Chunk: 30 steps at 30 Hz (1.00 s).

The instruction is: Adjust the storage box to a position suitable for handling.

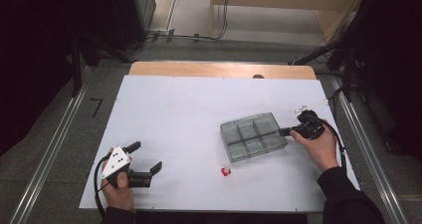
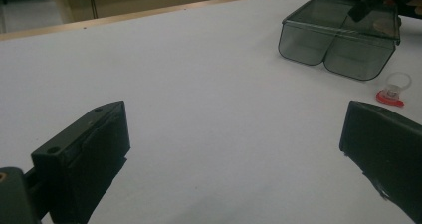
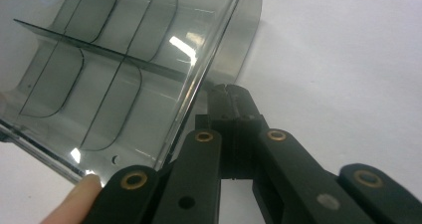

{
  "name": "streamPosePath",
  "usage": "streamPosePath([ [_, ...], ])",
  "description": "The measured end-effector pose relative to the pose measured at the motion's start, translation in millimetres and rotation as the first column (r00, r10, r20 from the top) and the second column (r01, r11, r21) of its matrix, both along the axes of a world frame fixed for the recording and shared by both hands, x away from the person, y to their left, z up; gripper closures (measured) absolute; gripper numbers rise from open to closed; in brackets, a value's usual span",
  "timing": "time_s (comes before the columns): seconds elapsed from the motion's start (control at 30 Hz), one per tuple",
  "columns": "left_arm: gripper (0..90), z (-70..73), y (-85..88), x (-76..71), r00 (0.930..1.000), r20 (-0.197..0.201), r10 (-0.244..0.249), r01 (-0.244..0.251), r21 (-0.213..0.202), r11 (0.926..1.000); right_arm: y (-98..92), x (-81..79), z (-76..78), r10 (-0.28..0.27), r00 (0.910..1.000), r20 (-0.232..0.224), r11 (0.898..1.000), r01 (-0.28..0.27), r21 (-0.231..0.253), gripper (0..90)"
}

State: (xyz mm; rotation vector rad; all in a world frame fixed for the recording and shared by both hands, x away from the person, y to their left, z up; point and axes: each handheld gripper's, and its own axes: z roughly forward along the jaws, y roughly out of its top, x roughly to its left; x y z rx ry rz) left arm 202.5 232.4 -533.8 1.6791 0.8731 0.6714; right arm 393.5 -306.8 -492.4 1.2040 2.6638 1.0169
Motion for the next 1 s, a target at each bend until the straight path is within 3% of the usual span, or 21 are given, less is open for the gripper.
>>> streamPosePath([
  [1.0,0.0,0.1,-0.5,0.0,1.0,-0.001,-0.002,0.002,0.007,1.0,29.8,-47.3,-11.6,0.028,0.9989,0.038,0.999,-0.029,0.031,88.6],
])
